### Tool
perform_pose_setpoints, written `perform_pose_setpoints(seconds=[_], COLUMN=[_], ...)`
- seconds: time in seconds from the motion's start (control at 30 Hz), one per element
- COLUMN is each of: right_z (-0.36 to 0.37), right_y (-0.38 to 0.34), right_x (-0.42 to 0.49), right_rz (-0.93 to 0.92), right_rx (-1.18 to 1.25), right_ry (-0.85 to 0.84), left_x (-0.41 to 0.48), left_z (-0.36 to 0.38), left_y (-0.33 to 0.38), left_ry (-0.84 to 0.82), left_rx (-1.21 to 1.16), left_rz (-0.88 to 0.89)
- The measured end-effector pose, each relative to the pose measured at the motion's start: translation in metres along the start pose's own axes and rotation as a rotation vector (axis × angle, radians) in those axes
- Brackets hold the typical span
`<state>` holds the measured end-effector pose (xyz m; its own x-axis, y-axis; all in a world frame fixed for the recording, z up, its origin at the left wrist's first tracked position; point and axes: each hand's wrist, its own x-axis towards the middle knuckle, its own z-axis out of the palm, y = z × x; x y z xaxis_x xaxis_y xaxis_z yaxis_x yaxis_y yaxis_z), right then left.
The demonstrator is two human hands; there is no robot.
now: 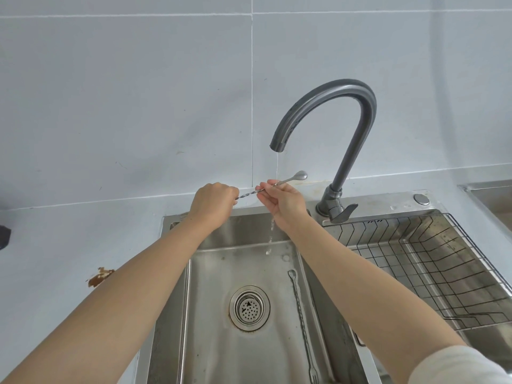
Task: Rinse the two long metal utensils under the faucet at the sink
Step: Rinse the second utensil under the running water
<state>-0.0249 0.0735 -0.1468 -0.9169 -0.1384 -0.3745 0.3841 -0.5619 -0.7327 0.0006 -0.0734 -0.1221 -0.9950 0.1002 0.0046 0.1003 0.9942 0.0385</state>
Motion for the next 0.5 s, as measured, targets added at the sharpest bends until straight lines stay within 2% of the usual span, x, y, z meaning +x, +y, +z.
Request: perform_pose_setpoints(seconds=[0.27,0.5], right_z=[0.003,-0.002], right_y=[-0.005,-0.011], right_x=[-0.002,-0.004], right_rz=[0.063,-0.002], right_rx=[-0.026,-0.093], right_ry=[0.077,0.051], left_x=[0.004,0.005], left_z=[0.000,0.000], left_y=[0.003,0.007], left_ry=[0.015,-0.006], left_rx=[-0.005,0.000], left_rz=[0.023,0.053])
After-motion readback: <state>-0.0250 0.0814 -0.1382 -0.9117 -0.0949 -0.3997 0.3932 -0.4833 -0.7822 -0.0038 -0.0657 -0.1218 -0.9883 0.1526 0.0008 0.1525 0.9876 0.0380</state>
